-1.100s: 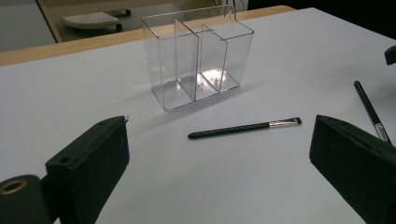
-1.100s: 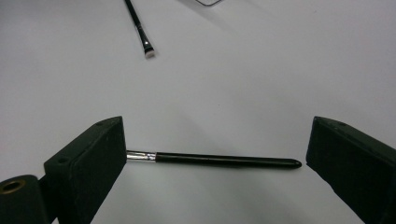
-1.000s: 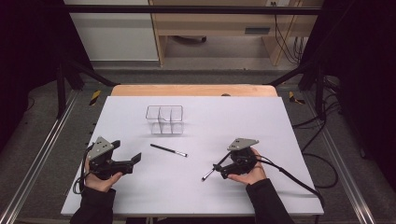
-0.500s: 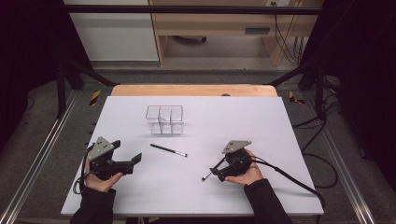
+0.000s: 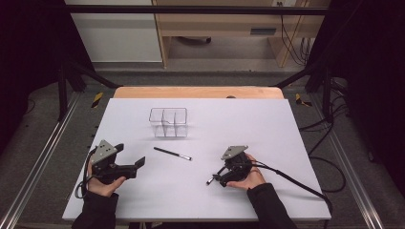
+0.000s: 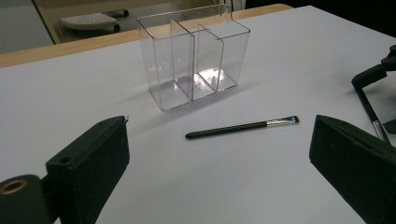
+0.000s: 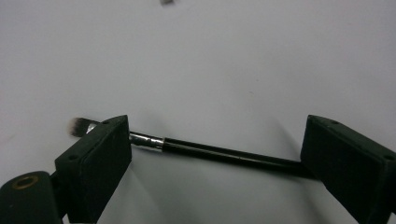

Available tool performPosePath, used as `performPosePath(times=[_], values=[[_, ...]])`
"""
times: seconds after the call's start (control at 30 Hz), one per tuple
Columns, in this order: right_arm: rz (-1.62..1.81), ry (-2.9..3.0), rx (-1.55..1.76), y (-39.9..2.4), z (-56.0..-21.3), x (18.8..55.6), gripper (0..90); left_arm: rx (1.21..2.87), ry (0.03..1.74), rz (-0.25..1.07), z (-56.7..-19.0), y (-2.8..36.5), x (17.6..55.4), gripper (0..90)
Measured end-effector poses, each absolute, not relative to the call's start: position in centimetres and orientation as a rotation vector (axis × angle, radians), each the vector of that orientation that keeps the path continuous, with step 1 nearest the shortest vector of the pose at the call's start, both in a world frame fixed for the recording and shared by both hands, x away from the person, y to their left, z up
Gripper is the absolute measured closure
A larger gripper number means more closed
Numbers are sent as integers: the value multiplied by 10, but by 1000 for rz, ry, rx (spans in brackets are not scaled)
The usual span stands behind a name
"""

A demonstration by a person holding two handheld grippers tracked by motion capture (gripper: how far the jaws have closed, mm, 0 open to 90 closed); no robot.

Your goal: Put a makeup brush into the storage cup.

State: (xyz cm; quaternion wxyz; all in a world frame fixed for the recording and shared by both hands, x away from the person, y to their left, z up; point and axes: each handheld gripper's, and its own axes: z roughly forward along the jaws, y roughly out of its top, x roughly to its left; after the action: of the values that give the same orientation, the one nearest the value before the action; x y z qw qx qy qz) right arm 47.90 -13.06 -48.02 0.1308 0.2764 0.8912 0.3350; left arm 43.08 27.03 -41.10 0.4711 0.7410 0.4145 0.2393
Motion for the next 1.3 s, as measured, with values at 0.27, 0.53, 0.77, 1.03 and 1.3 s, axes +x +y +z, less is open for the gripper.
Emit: performPosePath(times=[0.27, 0.53, 0.77, 1.03, 1.3], values=[[981, 2609, 817, -131, -481, 479, 175, 1819, 1010, 582, -411, 270, 431, 42], [987, 2603, 855, -131, -480, 478, 230, 1825, 1005, 578, -411, 270, 431, 43], [982, 2593, 871, -131, -478, 473, 317, 1830, 1002, 576, -412, 269, 431, 45], [967, 2587, 896, -131, -476, 469, 431, 1831, 1001, 575, -412, 269, 431, 44], [950, 2590, 908, -132, -473, 467, 549, 1831, 999, 574, -412, 269, 431, 46]])
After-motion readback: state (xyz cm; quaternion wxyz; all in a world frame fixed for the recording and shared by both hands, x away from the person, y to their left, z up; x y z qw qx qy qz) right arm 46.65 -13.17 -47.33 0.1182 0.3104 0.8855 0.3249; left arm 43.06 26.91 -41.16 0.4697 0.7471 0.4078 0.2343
